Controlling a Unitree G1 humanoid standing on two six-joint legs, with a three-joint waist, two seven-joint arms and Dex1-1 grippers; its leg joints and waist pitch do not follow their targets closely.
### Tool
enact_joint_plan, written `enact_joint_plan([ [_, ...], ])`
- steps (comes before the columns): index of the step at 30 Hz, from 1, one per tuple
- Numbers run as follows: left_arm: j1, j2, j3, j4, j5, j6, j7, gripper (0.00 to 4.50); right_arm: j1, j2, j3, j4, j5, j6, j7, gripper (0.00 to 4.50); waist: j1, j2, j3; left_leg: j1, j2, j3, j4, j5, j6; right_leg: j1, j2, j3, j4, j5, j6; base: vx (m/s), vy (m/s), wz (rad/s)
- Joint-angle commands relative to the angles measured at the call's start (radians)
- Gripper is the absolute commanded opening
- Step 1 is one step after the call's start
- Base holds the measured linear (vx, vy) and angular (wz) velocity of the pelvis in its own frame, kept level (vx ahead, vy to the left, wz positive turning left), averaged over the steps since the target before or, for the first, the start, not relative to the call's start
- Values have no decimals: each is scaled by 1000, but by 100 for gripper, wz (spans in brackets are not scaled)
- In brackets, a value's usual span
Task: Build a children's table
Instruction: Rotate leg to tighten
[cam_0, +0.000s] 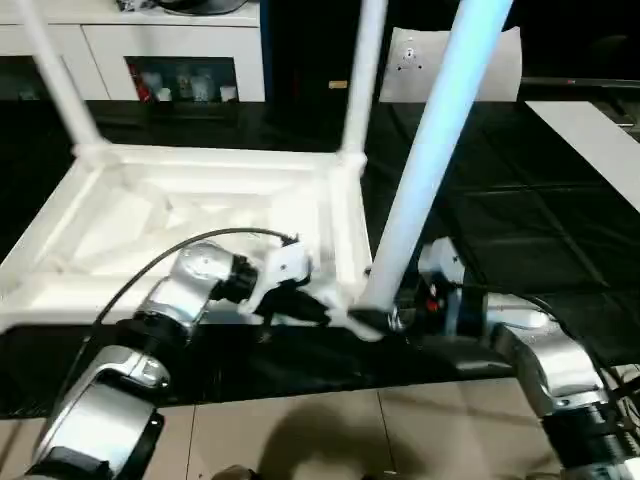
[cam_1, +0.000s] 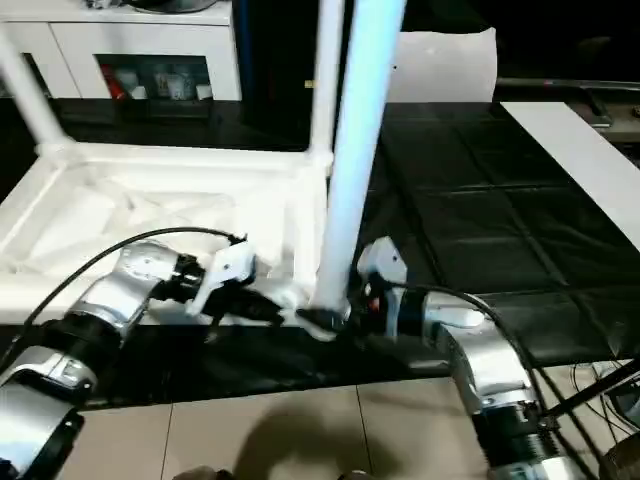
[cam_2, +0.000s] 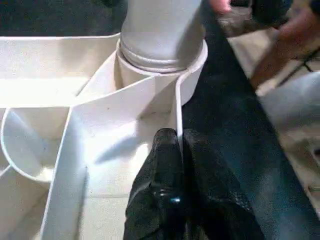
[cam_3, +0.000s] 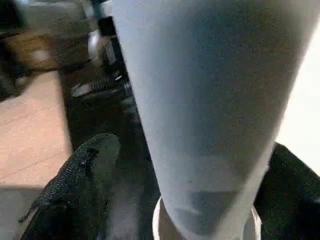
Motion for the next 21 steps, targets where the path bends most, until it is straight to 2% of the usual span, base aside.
enact_joint_plan([
  [1, 14, 13, -43, -25, 9, -16, -83, 0, -23, -23, 16, -8, 19, 18, 61, 358, 3, -5, -56, 26, 58, -18, -69, -277, 37, 34, -44, 23, -65, -222, -243, 0, 0, 0],
  [3, 16, 33, -50, -34, 5, -26, -132, 0, -34, -46, 34, 3, 23, 20, 111, 354, 5, -7, -57, 26, 58, -15, -68, -268, 38, 33, -43, 22, -63, -207, -248, 0, 0, 0],
  [6, 17, 54, -66, -41, -1, -35, -165, 0, -42, -66, 53, 10, 28, 32, 155, 317, 12, -9, -56, 27, 59, -14, -66, -264, 40, 33, -45, 23, -61, -211, -250, 0, 0, 0],
  [7, 17, 61, -76, -42, -4, -41, -169, 0, -45, -69, 57, 11, 30, 36, 164, 314, 16, -6, -57, 27, 59, -14, -66, -256, 39, 33, -45, 23, -59, -203, -252, 0, 0, 0],
  [8, 17, 67, -84, -44, -7, -45, -170, 0, -48, -71, 60, 13, 30, 37, 169, 304, 17, -7, -57, 27, 59, -13, -66, -254, 38, 32, -44, 23, -59, -198, -253, 0, 0, 0],
  [9, 17, 74, -100, -48, -15, -49, -170, 0, -53, -73, 65, 18, 28, 36, 178, 292, 18, -12, -57, 26, 59, -12, -65, -253, 38, 32, -45, 23, -58, -192, -254, 0, 0, 0],
  [10, 18, 78, -109, -51, -19, -51, -170, 0, -55, -73, 67, 20, 27, 35, 183, 280, 20, -10, -57, 27, 59, -13, -66, -254, 36, 32, -45, 22, -58, -197, -253, 0, 0, 0],
  [15, 22, 90, -138, -69, -35, -53, -170, 0, -65, -66, 80, 21, 31, 42, 201, 236, 20, -10, -57, 28, 58, -13, -66, -260, 23, 31, -45, 23, -58, -213, -248, 0, 0, 0],
  [16, 22, 91, -141, -70, -37, -53, -170, 0, -67, -65, 83, 20, 34, 43, 204, 230, 20, -8, -56, 28, 58, -14, -66, -259, 21, 31, -44, 23, -58, -213, -245, 0, 0, 0],
  [21, 17, 97, -152, -68, -49, -56, -170, 0, -66, -60, 92, 7, 43, 53, 210, 207, 20, -8, -57, 27, 56, -13, -66, -252, 20, 33, -43, 23, -57, -193, -248, 0, 0, 0],
])
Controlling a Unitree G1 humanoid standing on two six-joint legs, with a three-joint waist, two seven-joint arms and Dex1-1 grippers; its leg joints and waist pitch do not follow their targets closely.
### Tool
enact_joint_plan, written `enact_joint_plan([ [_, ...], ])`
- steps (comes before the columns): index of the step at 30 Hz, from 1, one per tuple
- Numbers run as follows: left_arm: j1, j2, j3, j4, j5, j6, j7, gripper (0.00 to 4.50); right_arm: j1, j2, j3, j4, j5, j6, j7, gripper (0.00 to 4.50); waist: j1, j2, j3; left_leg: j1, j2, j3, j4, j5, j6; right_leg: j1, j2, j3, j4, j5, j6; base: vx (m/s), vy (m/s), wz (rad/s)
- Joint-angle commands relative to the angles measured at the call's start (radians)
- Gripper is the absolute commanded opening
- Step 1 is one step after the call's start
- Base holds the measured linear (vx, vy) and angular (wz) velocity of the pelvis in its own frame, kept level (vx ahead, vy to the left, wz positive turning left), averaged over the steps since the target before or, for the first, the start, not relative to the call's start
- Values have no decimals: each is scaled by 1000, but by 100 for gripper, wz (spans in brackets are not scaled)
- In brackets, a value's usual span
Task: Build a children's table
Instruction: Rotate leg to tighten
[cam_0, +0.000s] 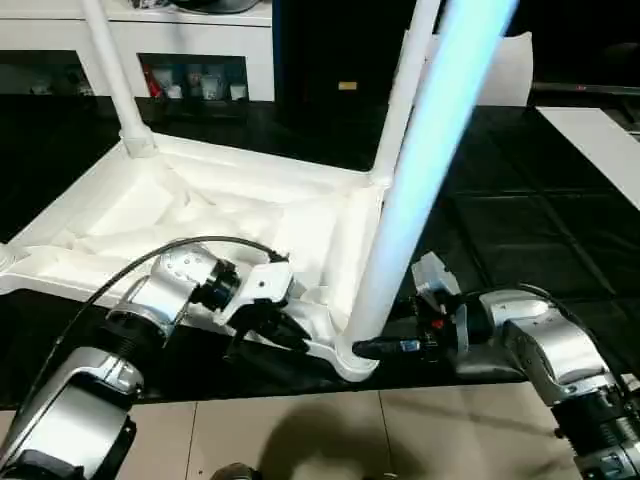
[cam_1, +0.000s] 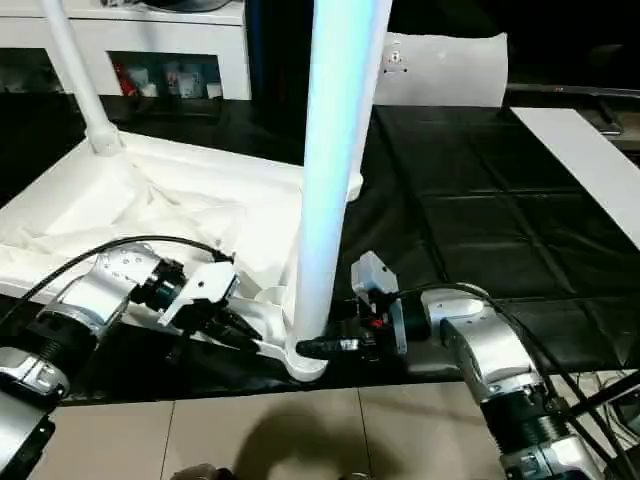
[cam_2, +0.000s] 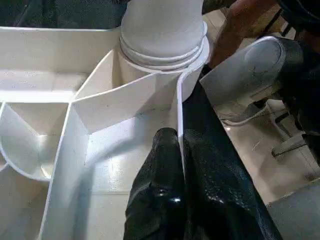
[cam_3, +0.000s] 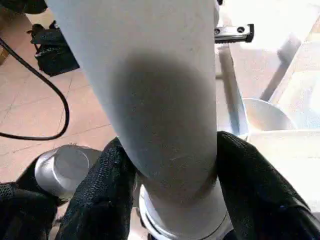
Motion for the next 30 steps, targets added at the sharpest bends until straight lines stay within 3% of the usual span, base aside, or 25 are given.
enact_joint_plan([
  [1, 4, 1, -51, -10, 14, -8, -35, 0, -1, 5, 11, -15, 23, 23, 12, 206, 0, 1, -58, 28, 56, -15, -67, -253, 18, 34, -43, 23, -58, -192, -249, 0, 0, 0],
  [6, 2, -39, 10, 5, 10, 45, -10, 0, 21, 44, -2, -18, 9, 17, -71, 204, -4, -1, -57, 27, 55, -14, -68, -262, 11, 33, -43, 23, -60, -204, -250, 0, 0, 0],
  [9, -9, -88, 52, 16, -18, 120, 103, 0, 30, 124, -34, 6, -40, -13, -257, 203, -12, -2, -52, 30, 50, -20, -71, -326, -17, 24, -47, 25, -72, -321, -222, 0, 0, 0],
  [10, -14, -105, 61, 18, -24, 143, 147, 0, 25, 155, -52, 13, -42, -1, -318, 201, -17, 0, -49, 28, 49, -26, -74, -355, -32, 23, -48, 25, -76, -385, -200, 0, 0, 0],
  [14, -25, -211, 107, 16, -47, 227, 324, 0, 1, 290, -126, 49, -37, 41, -550, 198, -49, -2, -51, 28, 48, -34, -77, -415, -60, 16, -45, 22, -80, -425, -180, 0, 0, 0],
  [18, -61, -333, 153, 55, -19, 274, 546, 0, -15, 394, -138, 74, -72, 48, -718, 198, -69, -5, -53, 23, 44, -30, -73, -389, -42, 18, -44, 24, -84, -392, -184, 0, 0, 0],
  [19, -61, -333, 153, 55, -19, 274, 546, 0, -15, 394, -138, 74, -72, 48, -718, 198, -69, -5, -54, 22, 44, -29, -72, -378, -36, 20, -44, 24, -84, -382, -183, 0, 0, 0],
  [20, -88, -388, 177, 89, -3, 289, 664, 0, -34, 449, -144, 110, -109, 43, -830, 198, -73, -5, -55, 20, 41, -26, -68, -350, -21, 18, -43, 27, -85, -364, -183, 0, 0, 0],
  [23, -123, -439, 183, 126, 35, 285, 813, 0, -74, 524, -174, 179, -156, 23, -997, 198, -74, -6, -59, 16, 39, -26, -66, -316, -6, 25, -44, 26, -86, -349, -180, 0, 0, 0],
  [24, -131, -447, 179, 134, 52, 281, 844, 0, -85, 542, -182, 196, -165, 17, -1035, 198, -76, -3, -61, 19, 38, -24, -64, -308, -4, 22, -43, 26, -86, -336, -183, 0, 0, 0],
  [26, -141, -456, 172, 144, 92, 280, 898, 0, -103, 571, -184, 218, -197, -7, -1100, 198, -73, 0, -62, 16, 39, -23, -65, -277, 10, 28, -40, 25, -83, -281, -188, 0, 0, 0],
  [28, -142, -456, 170, 146, 106, 278, 906, 0, -105, 577, -185, 221, -209, -16, -1115, 198, -72, -3, -64, 16, 38, -21, -62, -263, 22, 30, -39, 25, -81, -250, -190, 0, 0, 0],
  [30, -138, -452, 171, 148, 112, 274, 900, 0, -100, 576, -189, 217, -206, -30, -1102, 253, -70, -2, -63, 16, 39, -22, -63, -258, 32, 32, -40, 24, -80, -240, -192, 0, 0, 0],
])
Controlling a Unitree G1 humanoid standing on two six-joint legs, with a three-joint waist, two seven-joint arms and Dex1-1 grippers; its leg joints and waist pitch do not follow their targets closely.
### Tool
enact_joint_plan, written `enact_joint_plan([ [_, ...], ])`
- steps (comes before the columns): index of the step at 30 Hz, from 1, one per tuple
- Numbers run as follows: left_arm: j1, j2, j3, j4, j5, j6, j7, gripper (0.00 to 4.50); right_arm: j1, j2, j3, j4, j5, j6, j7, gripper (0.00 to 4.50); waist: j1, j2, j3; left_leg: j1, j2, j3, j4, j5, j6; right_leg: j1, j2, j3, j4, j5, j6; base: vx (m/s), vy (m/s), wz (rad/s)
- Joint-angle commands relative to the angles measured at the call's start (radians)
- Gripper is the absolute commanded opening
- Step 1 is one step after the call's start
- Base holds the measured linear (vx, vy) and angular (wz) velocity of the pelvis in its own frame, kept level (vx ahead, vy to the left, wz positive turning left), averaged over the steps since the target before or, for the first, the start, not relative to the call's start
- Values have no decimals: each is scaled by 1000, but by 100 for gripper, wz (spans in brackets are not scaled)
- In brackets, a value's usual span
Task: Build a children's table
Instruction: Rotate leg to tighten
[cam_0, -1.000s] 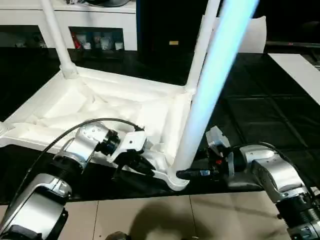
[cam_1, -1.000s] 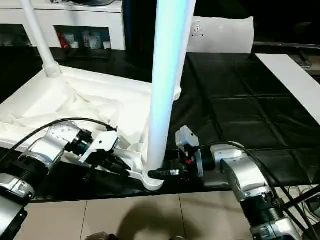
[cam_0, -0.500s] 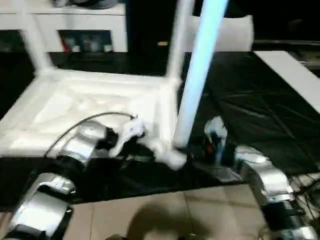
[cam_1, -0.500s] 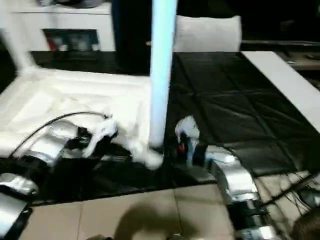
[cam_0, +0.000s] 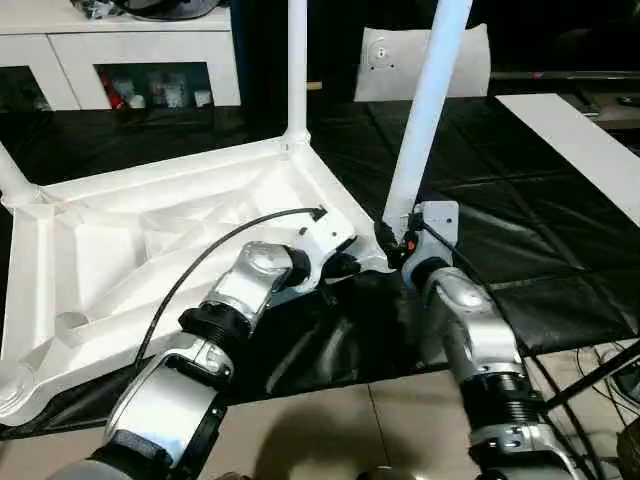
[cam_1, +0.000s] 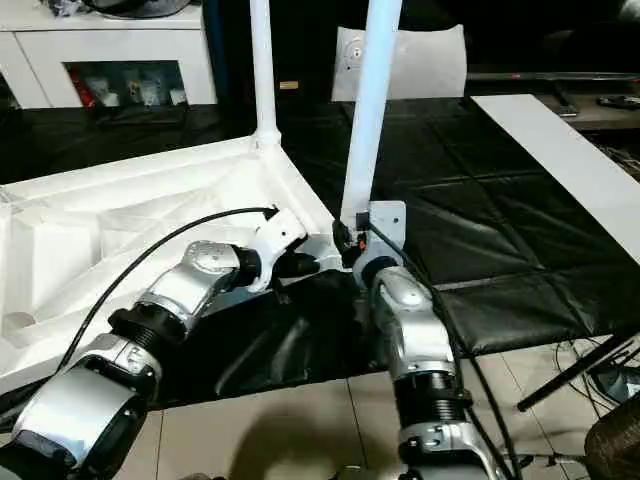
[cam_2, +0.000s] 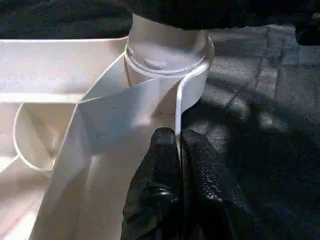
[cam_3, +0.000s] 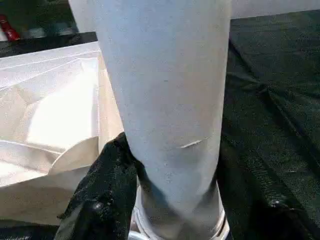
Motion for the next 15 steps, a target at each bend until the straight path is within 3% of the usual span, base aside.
enact_joint_plan([
  [1, -19, -69, -2, -15, -20, -41, 41, 0, 4, 79, 114, 11, 34, 12, 97, 266, 8, -13, -57, 16, 41, -23, -69, -257, 35, 33, -39, 21, -79, -246, -190, 0, 0, 0],
  [4, 4, -35, -14, -24, -18, -76, -19, 0, 36, 47, 111, -19, 39, -15, 147, 288, 11, -12, -55, 16, 42, -24, -71, -281, 33, 32, -40, 21, -84, -285, -178, 0, 0, 0],
  [7, 28, 7, -21, -37, -13, -109, -82, 0, 66, -1, 107, -51, 57, -45, 214, 315, 15, -15, -57, 15, 44, -24, -70, -269, 44, 36, -43, 22, -82, -267, -178, 0, 0, 0],
  [15, 59, 129, -27, -51, -31, -171, -300, 0, 101, -167, 118, -135, 125, -71, 502, 394, 21, -10, -57, 15, 48, -24, -70, -251, 57, 39, -41, 19, -75, -228, -206, 0, 0, 0],
])
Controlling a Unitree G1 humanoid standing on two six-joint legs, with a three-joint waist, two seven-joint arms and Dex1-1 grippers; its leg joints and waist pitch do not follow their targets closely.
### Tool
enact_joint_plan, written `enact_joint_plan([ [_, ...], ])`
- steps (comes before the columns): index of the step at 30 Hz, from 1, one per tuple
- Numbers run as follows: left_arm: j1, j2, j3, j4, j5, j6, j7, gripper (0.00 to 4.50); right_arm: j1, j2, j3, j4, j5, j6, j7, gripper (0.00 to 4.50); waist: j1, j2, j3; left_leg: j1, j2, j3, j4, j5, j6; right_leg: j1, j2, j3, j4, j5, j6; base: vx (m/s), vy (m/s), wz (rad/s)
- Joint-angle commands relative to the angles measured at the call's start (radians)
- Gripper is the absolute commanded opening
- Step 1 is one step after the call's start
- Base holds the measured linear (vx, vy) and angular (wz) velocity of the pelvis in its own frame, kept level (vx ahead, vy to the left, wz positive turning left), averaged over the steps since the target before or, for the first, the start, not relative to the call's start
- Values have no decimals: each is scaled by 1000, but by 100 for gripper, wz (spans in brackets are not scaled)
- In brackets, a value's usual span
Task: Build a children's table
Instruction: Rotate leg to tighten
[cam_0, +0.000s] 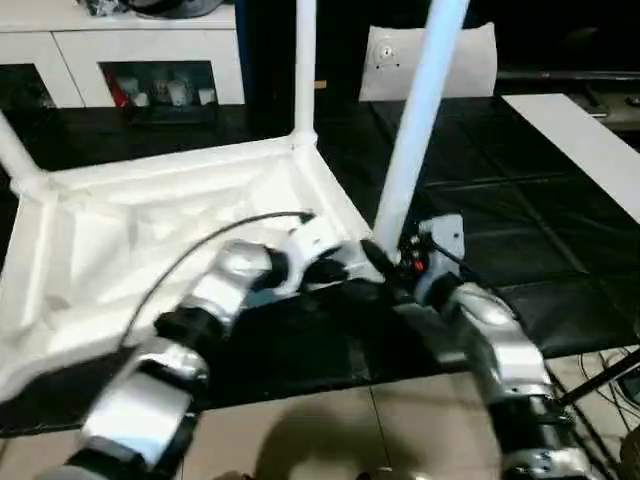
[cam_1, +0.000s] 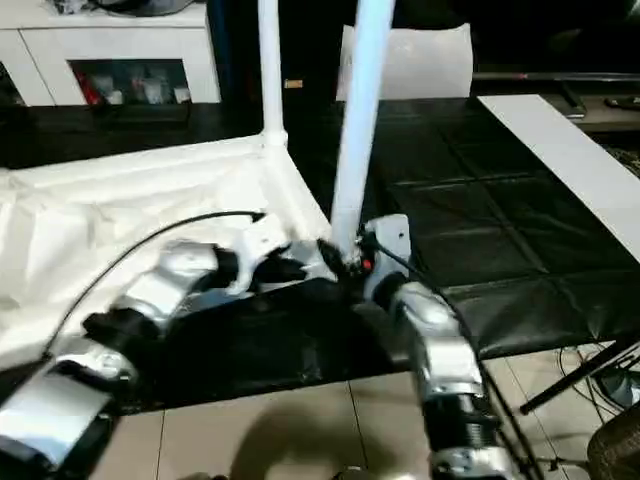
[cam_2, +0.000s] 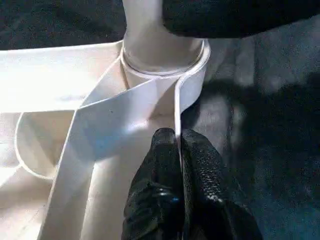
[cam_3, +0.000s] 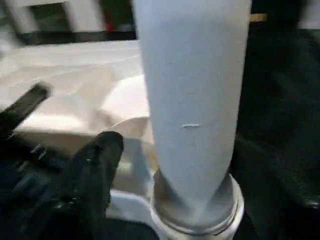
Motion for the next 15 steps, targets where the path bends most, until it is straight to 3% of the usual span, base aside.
enact_joint_plan([
  [1, 23, 12, -22, -20, -28, -53, -110, 0, -7, -31, 49, -49, 27, -17, 128, 404, 8, -11, -58, 17, 46, -21, -64, -248, 59, 39, -42, 23, -73, -210, -216, 0, 0, 0],
  [7, 49, 123, -69, -56, -36, -97, -356, 0, -14, -171, 101, -47, 46, -35, 382, 428, 18, -8, -58, 23, 49, -17, -60, -229, 75, 40, -43, 23, -63, -133, -264, 0, 0, 0],
  [10, 47, 147, -77, -49, -31, -109, -404, 0, -15, -201, 120, -55, 72, -24, 461, 428, 29, -7, -56, 26, 52, -16, -62, -253, 63, 39, -45, 24, -66, -172, -262, 0, 0, 0],
  [11, 48, 163, -81, -50, -34, -117, -443, 0, -21, -211, 129, -47, 79, -31, 503, 413, 33, -11, -54, 25, 53, -17, -64, -261, 55, 38, -45, 24, -66, -192, -254, 0, 0, 0],
  [15, 52, 195, -94, -56, -35, -131, -510, 0, -35, -226, 149, -31, 94, -23, 577, 386, 40, -11, -53, 27, 55, -17, -68, -274, 33, 36, -44, 22, -63, -213, -251, 0, 0, 0],
])
